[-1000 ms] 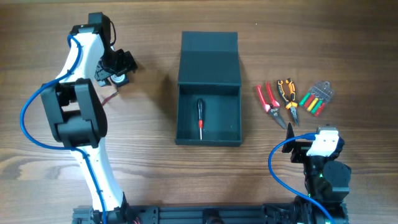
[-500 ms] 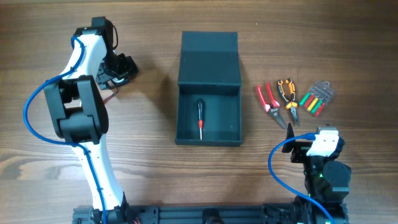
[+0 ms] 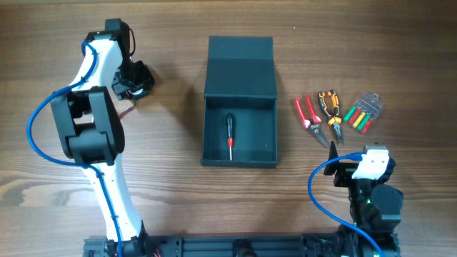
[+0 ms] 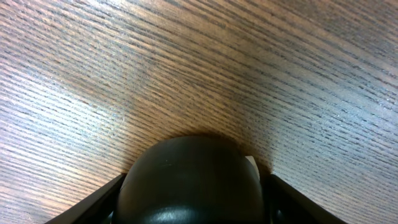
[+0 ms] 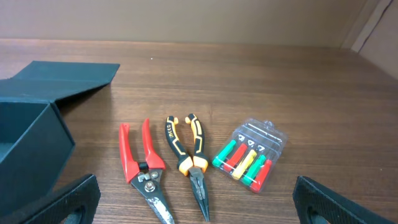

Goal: Pack container
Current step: 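Close the left gripper on the tape measure and lift it, then carry the tape measure into the box and release it, then move the left gripper over the silver socket wrench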

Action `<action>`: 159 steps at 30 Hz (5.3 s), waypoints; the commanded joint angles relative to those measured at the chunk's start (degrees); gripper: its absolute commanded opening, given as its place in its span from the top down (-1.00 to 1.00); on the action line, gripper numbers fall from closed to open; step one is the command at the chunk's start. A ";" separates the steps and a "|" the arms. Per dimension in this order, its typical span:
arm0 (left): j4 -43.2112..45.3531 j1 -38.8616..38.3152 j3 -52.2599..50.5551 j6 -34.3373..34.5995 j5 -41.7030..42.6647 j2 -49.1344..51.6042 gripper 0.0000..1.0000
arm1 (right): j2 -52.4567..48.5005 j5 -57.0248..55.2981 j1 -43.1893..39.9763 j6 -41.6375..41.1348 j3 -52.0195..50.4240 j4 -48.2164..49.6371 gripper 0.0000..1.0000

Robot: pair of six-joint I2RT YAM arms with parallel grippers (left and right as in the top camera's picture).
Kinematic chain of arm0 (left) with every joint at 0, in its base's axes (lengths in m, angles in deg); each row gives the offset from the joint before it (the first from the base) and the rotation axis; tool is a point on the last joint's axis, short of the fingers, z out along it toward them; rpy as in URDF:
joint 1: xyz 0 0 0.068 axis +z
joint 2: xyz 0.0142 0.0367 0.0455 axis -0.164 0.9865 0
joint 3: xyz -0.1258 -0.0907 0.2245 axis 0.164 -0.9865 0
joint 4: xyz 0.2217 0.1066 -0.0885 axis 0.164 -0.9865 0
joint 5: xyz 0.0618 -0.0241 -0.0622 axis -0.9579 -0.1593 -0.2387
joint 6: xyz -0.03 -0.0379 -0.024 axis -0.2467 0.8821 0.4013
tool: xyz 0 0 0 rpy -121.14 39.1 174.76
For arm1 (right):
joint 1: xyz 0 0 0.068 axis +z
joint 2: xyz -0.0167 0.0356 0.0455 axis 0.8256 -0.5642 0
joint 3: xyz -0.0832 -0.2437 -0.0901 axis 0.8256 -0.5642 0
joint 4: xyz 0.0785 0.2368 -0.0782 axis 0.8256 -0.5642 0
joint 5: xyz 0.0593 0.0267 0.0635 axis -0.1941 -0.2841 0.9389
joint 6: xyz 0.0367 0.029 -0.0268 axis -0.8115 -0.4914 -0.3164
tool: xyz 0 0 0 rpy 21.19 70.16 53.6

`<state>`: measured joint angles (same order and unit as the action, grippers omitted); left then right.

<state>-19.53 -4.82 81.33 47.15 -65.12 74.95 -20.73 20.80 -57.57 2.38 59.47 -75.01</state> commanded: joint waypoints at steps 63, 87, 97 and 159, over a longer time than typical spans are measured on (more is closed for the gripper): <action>-4.44 -45.29 0.48 -0.33 4.42 -26.88 -0.15 | 0.35 0.72 0.44 0.52 0.00 0.22 -0.99; -6.29 -38.10 -4.04 1.33 1.38 -11.02 -0.11 | 0.35 0.72 0.44 0.52 0.00 0.22 -1.00; -4.02 -38.14 -10.84 0.96 1.38 -11.02 -0.51 | 0.35 0.72 0.44 0.50 0.00 0.22 -0.99; 12.55 18.84 -25.92 -37.35 -0.87 -18.84 -1.00 | 0.35 0.72 0.44 0.55 -0.02 0.22 -0.99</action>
<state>-8.36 14.88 55.70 13.78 -68.20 55.15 -20.73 20.80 -57.57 2.38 59.47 -75.01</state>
